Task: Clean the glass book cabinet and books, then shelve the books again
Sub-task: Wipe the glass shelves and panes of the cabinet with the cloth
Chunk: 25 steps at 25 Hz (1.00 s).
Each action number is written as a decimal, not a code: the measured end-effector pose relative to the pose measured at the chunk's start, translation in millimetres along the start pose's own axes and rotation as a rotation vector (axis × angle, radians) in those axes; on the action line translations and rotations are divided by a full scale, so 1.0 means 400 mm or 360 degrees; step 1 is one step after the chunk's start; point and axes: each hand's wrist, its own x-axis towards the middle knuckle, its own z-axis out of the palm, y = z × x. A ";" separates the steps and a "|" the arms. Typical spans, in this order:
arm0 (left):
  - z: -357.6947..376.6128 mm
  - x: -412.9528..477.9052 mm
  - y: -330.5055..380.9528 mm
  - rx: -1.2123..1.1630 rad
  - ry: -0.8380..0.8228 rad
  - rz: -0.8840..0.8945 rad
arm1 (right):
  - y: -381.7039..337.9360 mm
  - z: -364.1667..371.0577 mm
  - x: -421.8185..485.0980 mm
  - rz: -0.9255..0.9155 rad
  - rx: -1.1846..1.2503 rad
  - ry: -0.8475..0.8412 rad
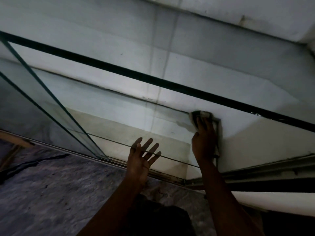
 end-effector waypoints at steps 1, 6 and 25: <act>-0.001 0.001 0.001 0.0003 -0.0006 0.0011 | -0.022 0.006 -0.010 -0.0037 0.0022 -0.0064; 0.002 -0.001 0.002 -0.0086 0.0044 -0.0067 | -0.190 0.041 -0.048 -0.0179 0.0271 -0.0432; -0.043 -0.003 0.166 0.0102 0.0152 -0.0211 | -0.082 -0.180 -0.226 -0.0376 0.1213 -0.1050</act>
